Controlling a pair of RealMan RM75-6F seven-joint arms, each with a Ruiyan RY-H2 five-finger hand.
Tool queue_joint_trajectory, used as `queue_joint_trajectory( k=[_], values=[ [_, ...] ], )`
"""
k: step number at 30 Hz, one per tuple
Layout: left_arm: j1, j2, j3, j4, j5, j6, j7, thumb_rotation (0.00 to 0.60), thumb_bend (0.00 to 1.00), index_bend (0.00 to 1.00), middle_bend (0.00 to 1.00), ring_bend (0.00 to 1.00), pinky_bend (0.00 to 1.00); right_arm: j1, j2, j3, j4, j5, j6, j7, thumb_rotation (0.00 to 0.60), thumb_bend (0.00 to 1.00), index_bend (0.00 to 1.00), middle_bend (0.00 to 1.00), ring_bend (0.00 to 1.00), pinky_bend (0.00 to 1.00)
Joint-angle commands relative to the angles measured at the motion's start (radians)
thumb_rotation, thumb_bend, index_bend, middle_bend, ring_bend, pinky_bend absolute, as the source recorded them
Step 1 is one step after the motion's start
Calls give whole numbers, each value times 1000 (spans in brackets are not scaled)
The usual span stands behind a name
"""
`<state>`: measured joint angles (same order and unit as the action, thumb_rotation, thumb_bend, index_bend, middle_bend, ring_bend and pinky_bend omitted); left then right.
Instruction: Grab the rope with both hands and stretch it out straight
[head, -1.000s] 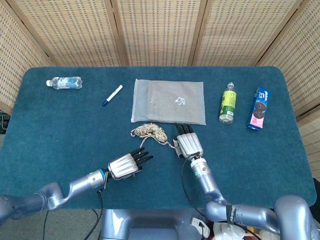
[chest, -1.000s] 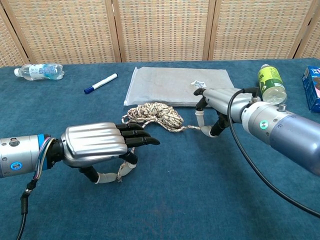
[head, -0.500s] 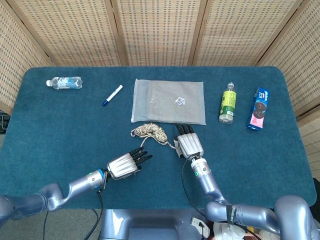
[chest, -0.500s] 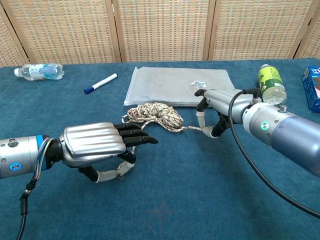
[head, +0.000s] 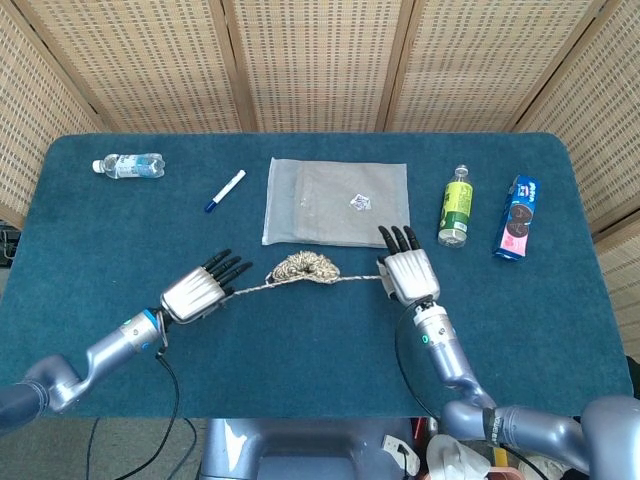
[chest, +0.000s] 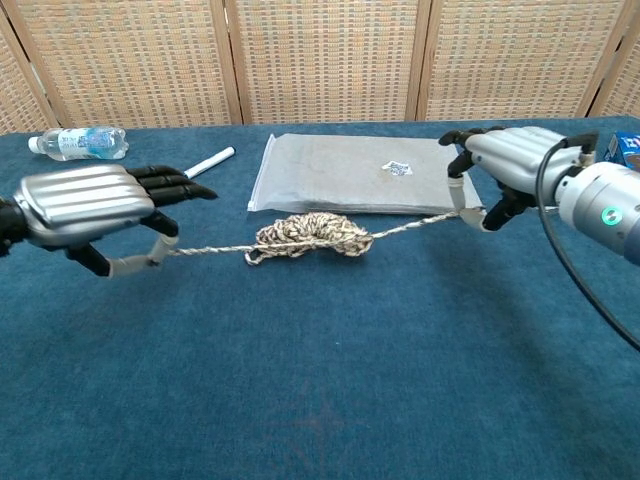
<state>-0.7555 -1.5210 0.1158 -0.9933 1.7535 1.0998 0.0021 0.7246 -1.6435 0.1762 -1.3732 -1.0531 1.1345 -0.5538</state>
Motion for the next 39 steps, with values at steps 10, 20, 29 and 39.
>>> queue_joint_trajectory(
  k=[10,20,29,39],
  values=[
    [90,25,-10,220,-79,41,-138,600,506,799,0,0,0,-71,51,-29,140,-28,6,61,600,452,745,41,0,0],
    [125,-38,-1,397,-90,40,-278,600,506,800,0,0,0,-102,42,-26,234,-22,-30,100,600,452,745,44,0,0],
    [127,-62,3,439,-79,56,-308,600,506,800,0,0,0,-111,35,-14,246,-28,-39,96,600,452,745,44,0,0],
    [154,-23,-12,400,-99,102,-402,600,12,9,0,0,0,-138,91,6,130,-60,-10,147,600,7,52,0,0,0]
  ],
)
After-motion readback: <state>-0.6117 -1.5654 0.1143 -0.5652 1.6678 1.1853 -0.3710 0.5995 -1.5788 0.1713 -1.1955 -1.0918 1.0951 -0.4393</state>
